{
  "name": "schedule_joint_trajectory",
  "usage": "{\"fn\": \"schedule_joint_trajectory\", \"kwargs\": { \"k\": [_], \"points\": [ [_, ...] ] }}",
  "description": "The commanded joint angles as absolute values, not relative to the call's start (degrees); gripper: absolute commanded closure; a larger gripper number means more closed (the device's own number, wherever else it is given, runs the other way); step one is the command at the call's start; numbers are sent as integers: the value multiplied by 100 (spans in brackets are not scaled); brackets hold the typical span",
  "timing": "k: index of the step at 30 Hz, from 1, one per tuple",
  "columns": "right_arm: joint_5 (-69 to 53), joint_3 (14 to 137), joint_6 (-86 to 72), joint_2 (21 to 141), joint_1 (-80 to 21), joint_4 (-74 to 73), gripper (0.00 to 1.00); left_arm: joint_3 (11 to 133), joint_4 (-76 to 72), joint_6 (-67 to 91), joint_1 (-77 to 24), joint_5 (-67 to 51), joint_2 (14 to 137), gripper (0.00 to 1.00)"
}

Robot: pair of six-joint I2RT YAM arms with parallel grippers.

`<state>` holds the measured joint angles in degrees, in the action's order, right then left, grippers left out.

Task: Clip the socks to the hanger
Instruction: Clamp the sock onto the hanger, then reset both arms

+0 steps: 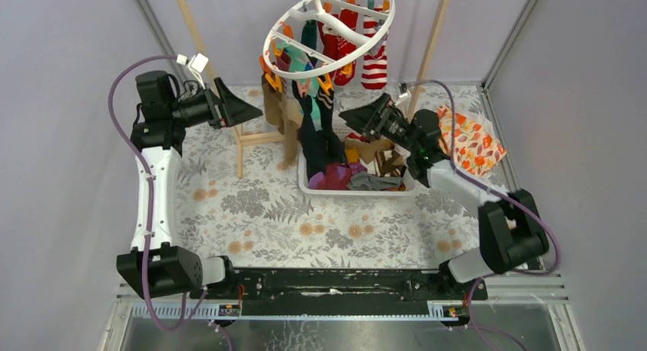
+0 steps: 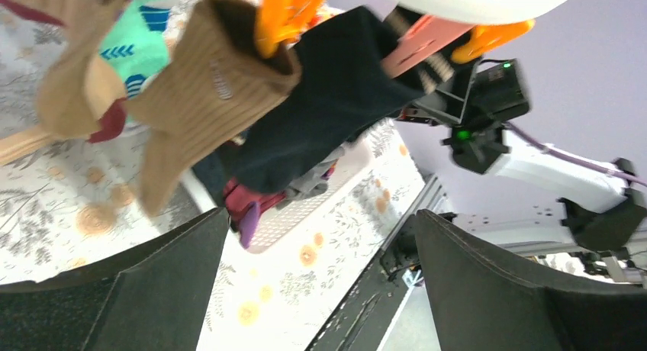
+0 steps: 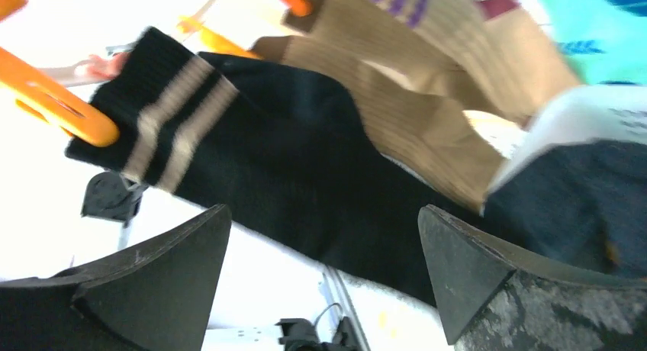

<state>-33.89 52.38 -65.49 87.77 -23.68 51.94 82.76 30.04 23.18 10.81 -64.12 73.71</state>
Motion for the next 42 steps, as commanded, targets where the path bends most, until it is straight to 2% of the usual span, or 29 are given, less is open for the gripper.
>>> {"fn": "schedule_joint_trajectory", "kwargs": {
  "k": [1, 8, 14, 16, 21, 27, 32, 34, 38, 42],
  "points": [
    [-2392, 5094, -4963, 7754, -2233, 3242, 0, 8149, 3746, 1221, 1278, -6263, 7233, 1],
    [144, 5223, -2864, 6567, -2095, 881, 0, 7986, 4477, -240, 1643, -5068, 7517, 2],
    [1907, 5075, -2315, 6261, -1373, -174, 0, 6700, 3234, -386, 2451, -4481, 7572, 2],
    [3194, 4705, -2102, 6197, -1300, -75, 0, 6268, 2710, -431, 2472, -4281, 7584, 1],
    [4674, 2795, -971, 6098, -1212, 2627, 0, 4964, 611, -12, 2292, -4011, 7664, 1],
    [5009, 1989, -1119, 6665, -1060, 3910, 0, 3627, -1915, 420, 1593, -3453, 7746, 1],
    [4714, 1212, -648, 7408, -1028, 6216, 0, 2650, -4019, 624, 1184, -3015, 7935, 1],
    [4610, 1137, -564, 7738, -1021, 6648, 0, 2369, -4813, 699, 1093, -2901, 8078, 1],
    [4489, 962, -324, 8504, -1008, 7804, 0, 2110, -5491, 658, 969, -2462, 8389, 1],
    [3793, 933, -213, 8436, -1004, 7501, 0, 1663, -6354, 718, 918, -2244, 8479, 1]
  ]
}}
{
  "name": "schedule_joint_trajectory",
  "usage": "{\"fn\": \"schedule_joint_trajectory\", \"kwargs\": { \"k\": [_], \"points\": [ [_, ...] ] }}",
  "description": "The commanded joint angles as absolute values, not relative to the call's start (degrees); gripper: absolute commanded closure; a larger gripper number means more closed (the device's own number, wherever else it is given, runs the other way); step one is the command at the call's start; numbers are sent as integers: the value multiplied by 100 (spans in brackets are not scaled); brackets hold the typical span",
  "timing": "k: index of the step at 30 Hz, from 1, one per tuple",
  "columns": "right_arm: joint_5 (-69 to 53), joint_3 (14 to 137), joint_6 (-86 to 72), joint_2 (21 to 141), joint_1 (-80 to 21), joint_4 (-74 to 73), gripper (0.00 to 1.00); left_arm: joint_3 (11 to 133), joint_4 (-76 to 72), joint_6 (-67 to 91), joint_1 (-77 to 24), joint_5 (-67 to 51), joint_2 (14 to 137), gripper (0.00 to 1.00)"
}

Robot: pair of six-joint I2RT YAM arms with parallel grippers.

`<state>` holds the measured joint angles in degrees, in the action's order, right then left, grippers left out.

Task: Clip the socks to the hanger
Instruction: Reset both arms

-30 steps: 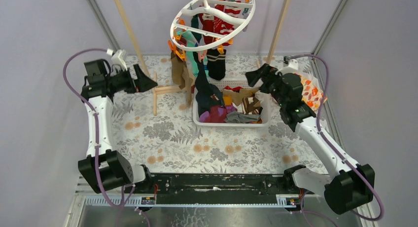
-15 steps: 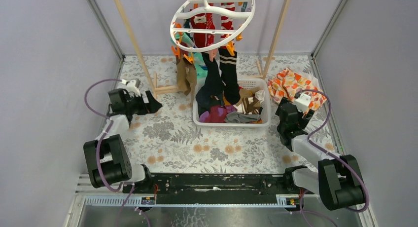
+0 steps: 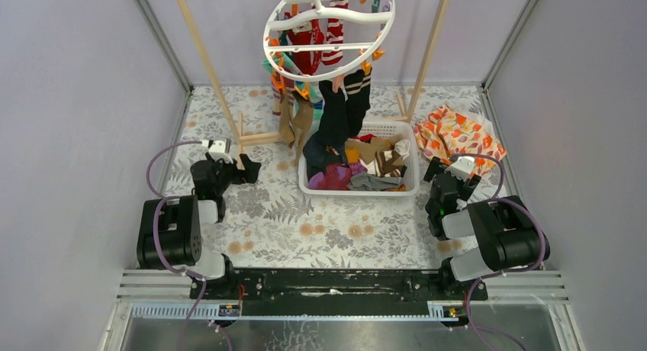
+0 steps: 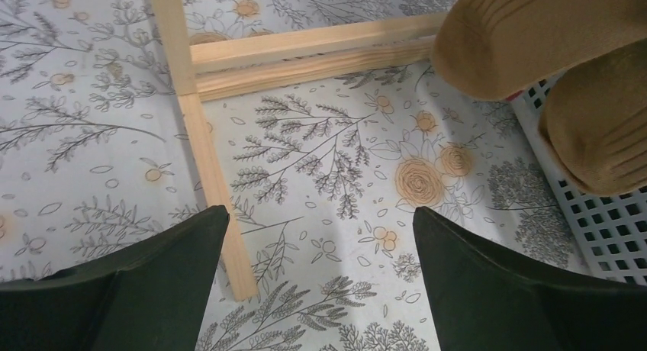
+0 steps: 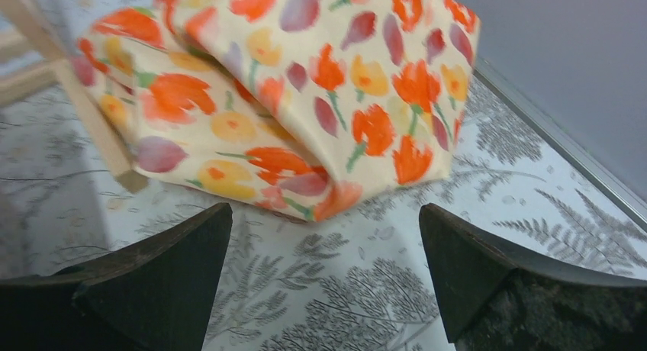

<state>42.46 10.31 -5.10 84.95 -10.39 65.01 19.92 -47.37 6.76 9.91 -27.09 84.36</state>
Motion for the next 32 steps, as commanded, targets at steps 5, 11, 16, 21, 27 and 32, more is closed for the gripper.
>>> {"fn": "schedule_joint_trajectory", "kwargs": {
  "k": [5, 11, 16, 21, 27, 32],
  "points": [
    [2406, 543, 437, 9133, -1003, 9105, 0, 787, -8357, 540, 473, -1451, 8855, 1],
    [2311, 1313, 62, 8953, -726, 7300, 0, 1395, -6838, 324, 246, -998, 8707, 1],
    [2238, 1368, 35, 8946, -642, 7164, 0, 1356, -6973, 332, 221, -1009, 8723, 1],
    [2237, 1352, 35, 8921, -642, 7176, 0, 1362, -6951, 316, 226, -978, 8730, 1],
    [2237, 1349, 35, 8921, -642, 7178, 0, 1423, -6824, 267, 140, -837, 8728, 1],
    [2234, 1349, 35, 8921, -642, 7177, 0, 1434, -6799, 244, 79, -729, 8724, 1]
  ]
}}
